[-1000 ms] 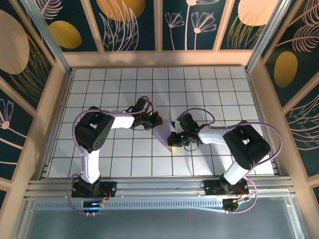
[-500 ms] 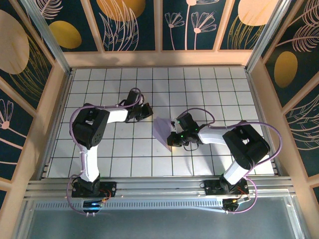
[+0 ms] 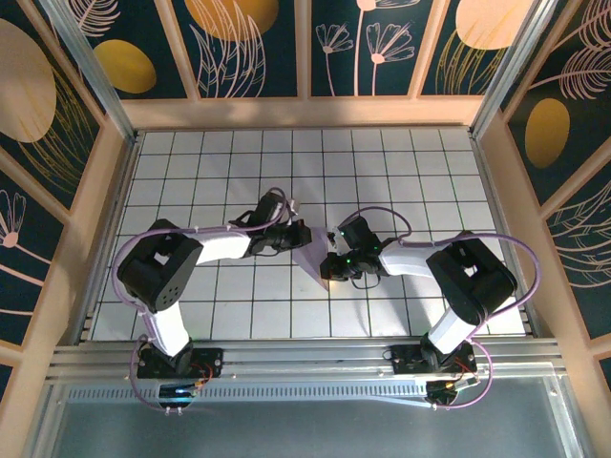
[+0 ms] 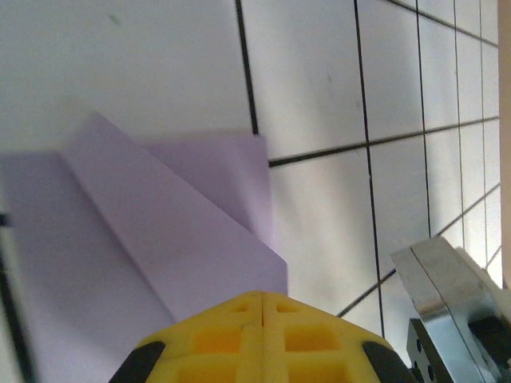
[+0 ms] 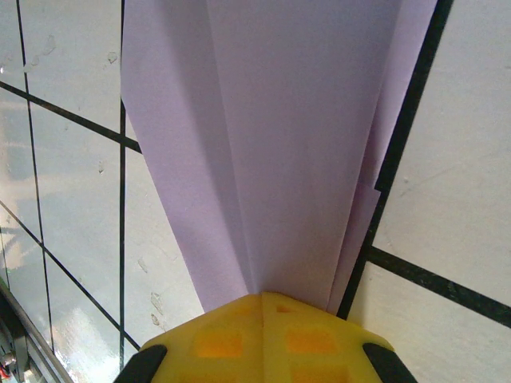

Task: Fold a paper plane with a square sheet of paper (fold left side to right side)
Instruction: Fourth fold the wing at the center of the table.

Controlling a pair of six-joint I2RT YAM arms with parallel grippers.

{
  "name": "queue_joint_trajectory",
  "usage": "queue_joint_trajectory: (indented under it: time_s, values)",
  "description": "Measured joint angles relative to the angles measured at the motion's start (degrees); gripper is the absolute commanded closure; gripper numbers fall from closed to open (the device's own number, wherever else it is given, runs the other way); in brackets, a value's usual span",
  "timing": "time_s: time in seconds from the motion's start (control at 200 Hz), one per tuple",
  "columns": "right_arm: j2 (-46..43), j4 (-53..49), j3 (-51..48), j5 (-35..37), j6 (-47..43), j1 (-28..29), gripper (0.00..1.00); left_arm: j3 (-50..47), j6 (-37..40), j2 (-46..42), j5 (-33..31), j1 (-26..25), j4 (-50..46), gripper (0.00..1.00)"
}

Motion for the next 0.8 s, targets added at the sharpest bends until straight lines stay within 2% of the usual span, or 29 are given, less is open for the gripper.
queue_joint_trajectory:
  time_s: [0.255,0.531,0.801]
  values:
    - [0.00,-0.11,0.11,-0.02,0.00,0.00,1.00,2.29,-0.52,5.77,0.61,-0.26,-0.15,0.99]
    - [-0.17,-0.02,0.26,-0.83,0.02,-0.02,1.00,3.72,-1.03,7.02,-1.22,-0.26,-1.36,1.00]
    - [-1.64,0.57,0.35,-5.81,1.57,-0.66,1.00,3.74,-2.10,7.02,-1.79,-0.26,-1.40,1.00]
